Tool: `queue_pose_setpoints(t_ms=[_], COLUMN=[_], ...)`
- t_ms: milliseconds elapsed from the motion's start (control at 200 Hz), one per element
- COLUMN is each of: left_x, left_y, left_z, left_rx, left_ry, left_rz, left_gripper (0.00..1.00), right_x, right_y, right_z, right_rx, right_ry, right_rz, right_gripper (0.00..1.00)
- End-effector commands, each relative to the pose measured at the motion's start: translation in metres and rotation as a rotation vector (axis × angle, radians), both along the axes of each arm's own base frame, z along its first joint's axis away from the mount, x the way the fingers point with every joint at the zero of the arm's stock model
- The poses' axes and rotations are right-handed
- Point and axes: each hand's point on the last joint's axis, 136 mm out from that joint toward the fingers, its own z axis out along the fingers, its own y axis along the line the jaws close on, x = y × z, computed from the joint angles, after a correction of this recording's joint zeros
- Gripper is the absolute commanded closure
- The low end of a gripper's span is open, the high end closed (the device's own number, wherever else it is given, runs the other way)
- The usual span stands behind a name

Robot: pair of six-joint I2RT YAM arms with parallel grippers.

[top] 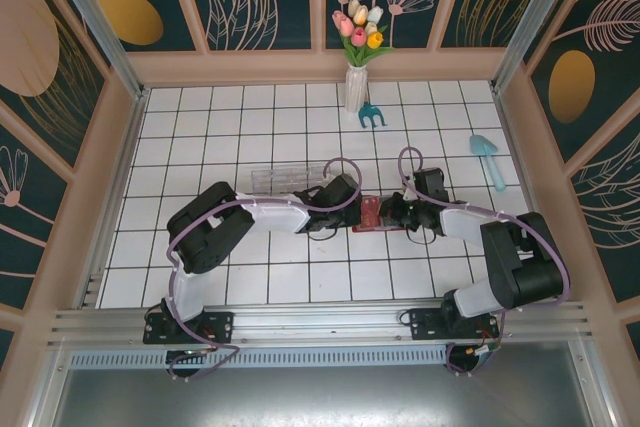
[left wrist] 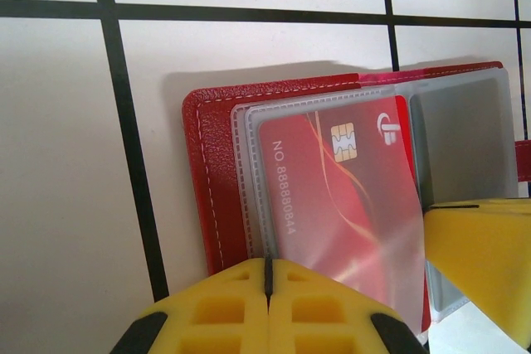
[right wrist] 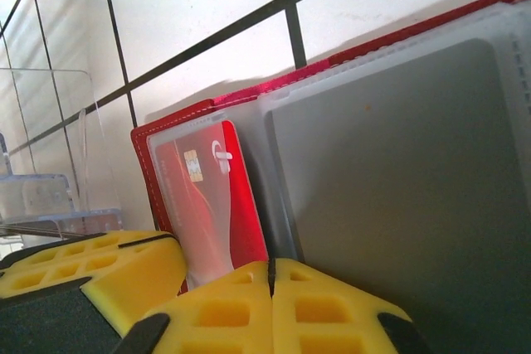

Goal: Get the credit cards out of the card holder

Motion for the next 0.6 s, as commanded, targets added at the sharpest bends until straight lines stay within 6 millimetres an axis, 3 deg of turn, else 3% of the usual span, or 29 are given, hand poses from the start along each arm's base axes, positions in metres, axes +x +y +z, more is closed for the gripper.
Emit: queue_pose_setpoints(t_ms=[0,325,530,596], left_x=[-0.012,-0.012,-0.011,-0.012], left_y=[0.009,0.012,0.011,0.011], left_z=[-0.029,-0.031,-0.031,-0.032], left_rx=[0.064,0.077,0.075,0.078], left_ry=[0.076,0.075,0.079,0.081], left_rz=[-0.007,-0.001,-0.004,-0.004], left_gripper=[0.95,0.95,0.95,0.95], right_x=[-0.003,0.0,0.0,0.0], right_y=[0.007,-0.015,-0.013,-0.009], right_z=[0.005,0.013,0.01,0.01], right_rx=[0.045,0.011,0.013,0.018], right_ry=[-0.012,-0.047,-0.04,-0.046], right_rz=[0.028,-0.041,-0.024,-0.002], right_gripper=[1.0,1.0,1.0,0.91])
